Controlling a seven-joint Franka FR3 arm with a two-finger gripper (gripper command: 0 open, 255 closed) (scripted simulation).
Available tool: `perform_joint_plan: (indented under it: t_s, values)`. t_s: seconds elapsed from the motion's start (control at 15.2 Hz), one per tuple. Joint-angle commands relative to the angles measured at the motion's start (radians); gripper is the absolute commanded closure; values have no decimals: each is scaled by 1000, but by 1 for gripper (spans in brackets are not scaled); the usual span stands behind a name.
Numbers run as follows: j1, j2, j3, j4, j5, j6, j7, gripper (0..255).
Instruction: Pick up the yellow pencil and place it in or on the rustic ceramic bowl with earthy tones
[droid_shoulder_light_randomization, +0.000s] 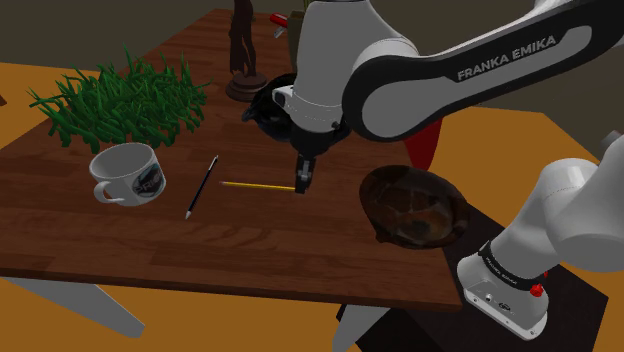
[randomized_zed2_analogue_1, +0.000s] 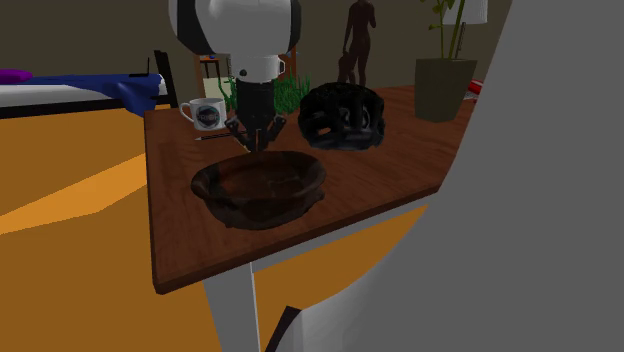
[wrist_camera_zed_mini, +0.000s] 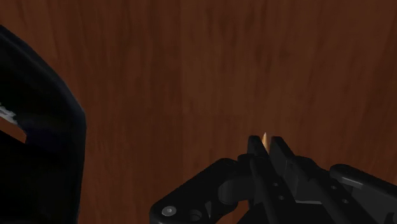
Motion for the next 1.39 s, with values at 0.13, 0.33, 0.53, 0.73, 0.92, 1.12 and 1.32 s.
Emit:
perform_joint_plan:
  t_s: [0.13, 0.33, 0.53, 0.73, 0.92, 1.12, 1.32]
  values:
    - [1, 0, 2, -3, 2, -3, -2, 255]
    - [3, 6, 4, -2, 0, 1, 2, 255]
    - [2, -9, 2, 24, 4, -39, 1, 255]
    - [2, -22, 0, 52, 6, -79, 0, 255]
    - [1, -33, -2, 81, 8, -119, -1, 255]
    - [0, -42, -4, 113, 10, -160, -1, 255]
    - [-1, -49, -6, 146, 10, -200, 0, 255]
